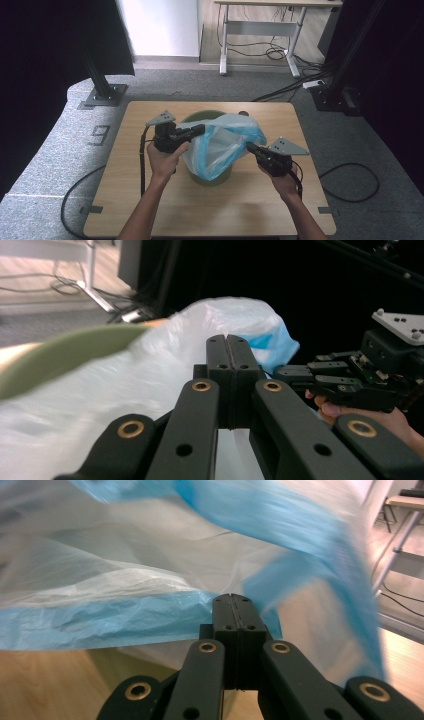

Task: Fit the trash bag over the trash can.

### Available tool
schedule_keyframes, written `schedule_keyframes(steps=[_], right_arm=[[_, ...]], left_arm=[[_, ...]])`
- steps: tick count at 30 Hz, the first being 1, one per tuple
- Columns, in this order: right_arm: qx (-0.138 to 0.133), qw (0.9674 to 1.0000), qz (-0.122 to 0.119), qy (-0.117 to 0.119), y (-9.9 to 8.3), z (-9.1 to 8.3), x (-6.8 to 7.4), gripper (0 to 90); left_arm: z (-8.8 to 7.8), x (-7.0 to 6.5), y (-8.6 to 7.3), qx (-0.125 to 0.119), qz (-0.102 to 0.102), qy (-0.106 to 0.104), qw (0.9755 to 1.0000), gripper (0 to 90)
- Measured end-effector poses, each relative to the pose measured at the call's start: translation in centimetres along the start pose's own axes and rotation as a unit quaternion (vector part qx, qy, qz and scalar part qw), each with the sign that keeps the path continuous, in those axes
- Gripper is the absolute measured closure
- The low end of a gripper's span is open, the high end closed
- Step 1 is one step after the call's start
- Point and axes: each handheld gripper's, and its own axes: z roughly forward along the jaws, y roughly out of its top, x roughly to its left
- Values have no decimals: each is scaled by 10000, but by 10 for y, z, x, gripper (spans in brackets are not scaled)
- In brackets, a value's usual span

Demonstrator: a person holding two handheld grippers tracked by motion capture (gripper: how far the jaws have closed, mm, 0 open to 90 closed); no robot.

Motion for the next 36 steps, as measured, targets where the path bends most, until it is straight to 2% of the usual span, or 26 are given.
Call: schedule_keyframes(steps=[5, 11, 14, 16, 18, 20, 21, 23, 27, 30, 33, 35, 36], right_arm=[[-1, 9999, 73, -133, 5, -4, -12, 887], [-1, 9995, 134, -271, 6, -8, -19, 888], [-21, 9992, 223, -338, 5, -11, -25, 888], [-41, 9992, 311, -239, 5, -11, -28, 888], [-31, 9995, 269, -175, 5, -11, -24, 884], [-112, 9998, 171, 58, 6, -11, -16, 758], [-167, 9997, 115, 95, 6, -12, -12, 726], [-253, 9994, 78, 210, 8, -13, -5, 718], [-420, 9986, 81, 317, 12, -14, 3, 637], [-373, 9990, 57, 228, 16, -8, 6, 563], [-295, 9993, 159, 141, 18, 3, 7, 564], [-217, 9996, 165, 34, 19, 11, 8, 641], [-192, 9997, 176, 3, 19, 14, 8, 715]], left_arm=[[-15, 12, 6, -189, -123, 98, 9997, 899], [-27, 23, 4, -279, -204, 204, 9992, 899], [-32, 28, 2, -330, -282, 180, 9989, 899], [-33, 29, 2, -374, -334, 137, 9987, 899], [-33, 29, 2, -394, -334, 108, 9986, 899], [-32, 28, 2, -390, -328, 100, 9987, 899], [-31, 28, 1, -380, -326, 99, 9987, 899], [-30, 27, 0, -351, -320, 92, 9988, 899], [-28, 25, -1, -335, -323, 65, 9989, 899], [-27, 23, -1, -318, -321, 50, 9990, 899], [-25, 22, -1, -276, -301, 42, 9992, 899], [-24, 22, -2, -266, -299, 32, 9992, 899], [-23, 22, -2, -260, -297, 26, 9992, 899]])
